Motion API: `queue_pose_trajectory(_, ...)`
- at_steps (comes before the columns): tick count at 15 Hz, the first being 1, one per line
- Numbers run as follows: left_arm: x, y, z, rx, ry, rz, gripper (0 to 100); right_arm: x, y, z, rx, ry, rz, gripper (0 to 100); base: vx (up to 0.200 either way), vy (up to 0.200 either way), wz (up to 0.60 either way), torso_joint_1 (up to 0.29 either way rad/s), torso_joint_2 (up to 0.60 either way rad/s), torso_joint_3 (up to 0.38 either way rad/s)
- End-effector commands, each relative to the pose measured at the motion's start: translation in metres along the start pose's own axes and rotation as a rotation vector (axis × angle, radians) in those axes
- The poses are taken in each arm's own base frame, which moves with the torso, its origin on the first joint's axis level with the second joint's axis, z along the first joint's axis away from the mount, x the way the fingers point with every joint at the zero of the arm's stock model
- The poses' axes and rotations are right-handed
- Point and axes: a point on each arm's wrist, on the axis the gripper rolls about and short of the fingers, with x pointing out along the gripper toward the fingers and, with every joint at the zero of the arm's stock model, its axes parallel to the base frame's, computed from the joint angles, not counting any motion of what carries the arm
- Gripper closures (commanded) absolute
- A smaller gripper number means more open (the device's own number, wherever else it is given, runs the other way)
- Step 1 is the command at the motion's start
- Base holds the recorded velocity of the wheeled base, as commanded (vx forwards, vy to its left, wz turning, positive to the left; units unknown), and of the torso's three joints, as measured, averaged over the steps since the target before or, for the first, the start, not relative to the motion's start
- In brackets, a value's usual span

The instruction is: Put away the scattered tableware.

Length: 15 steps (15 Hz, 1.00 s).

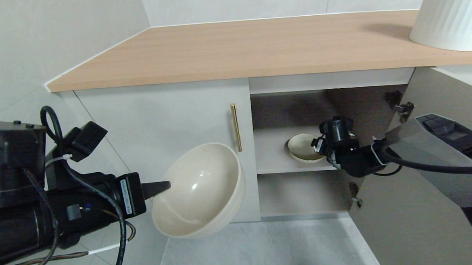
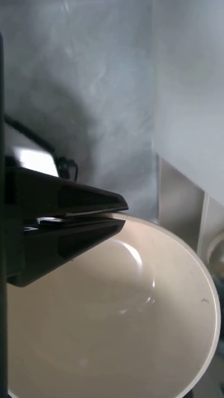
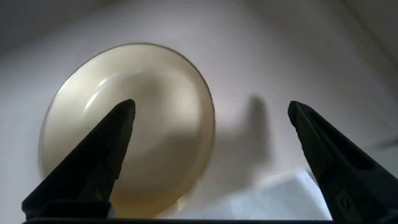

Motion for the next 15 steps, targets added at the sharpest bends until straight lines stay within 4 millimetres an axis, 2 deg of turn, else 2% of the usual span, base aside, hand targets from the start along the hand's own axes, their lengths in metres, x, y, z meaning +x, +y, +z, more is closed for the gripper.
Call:
queue_pose_trajectory(1, 0.013, 0.002, 0.0, 0.026, 0.02, 0.037, 100, -0.048, 0.005, 0.03, 0.001, -0.004, 0.065, 0, 0.0, 0.0, 0.0, 0.0, 0.0, 0.0)
queue_pose_trajectory(2, 0.017, 0.003, -0.001, 0.043, 0.026, 0.054, 100, -0.071, 0.01, 0.035, -0.015, 0.021, 0.12, 0, 0.0, 0.0, 0.0, 0.0, 0.0, 0.0)
queue_pose_trajectory(3, 0.023, -0.002, 0.003, 0.066, 0.027, 0.05, 100, -0.109, 0.016, 0.043, -0.043, 0.077, 0.21, 0, 0.0, 0.0, 0.0, 0.0, 0.0, 0.0)
queue_pose_trajectory(5, 0.036, -0.005, -0.002, 0.085, 0.051, 0.084, 100, -0.167, 0.022, 0.056, -0.087, 0.154, 0.335, 0, 0.0, 0.0, 0.0, 0.0, 0.0, 0.0)
queue_pose_trajectory(8, 0.06, -0.005, -0.018, 0.175, 0.106, 0.191, 100, -0.237, 0.02, 0.063, -0.214, 0.247, 0.42, 0, 0.0, 0.0, 0.0, 0.0, 0.0, 0.0)
queue_pose_trajectory(9, 0.067, -0.008, -0.024, 0.2, 0.121, 0.216, 100, -0.255, 0.021, 0.061, -0.242, 0.271, 0.448, 0, 0.0, 0.0, 0.0, 0.0, 0.0, 0.0)
queue_pose_trajectory(11, 0.076, -0.016, -0.036, 0.261, 0.147, 0.241, 100, -0.277, 0.022, 0.053, -0.29, 0.31, 0.489, 0, 0.0, 0.0, 0.0, 0.0, 0.0, 0.0)
queue_pose_trajectory(15, 0.079, -0.029, -0.053, 0.337, 0.162, 0.262, 100, -0.298, 0.022, 0.031, -0.424, 0.344, 0.554, 0, 0.0, 0.0, 0.0, 0.0, 0.0, 0.0)
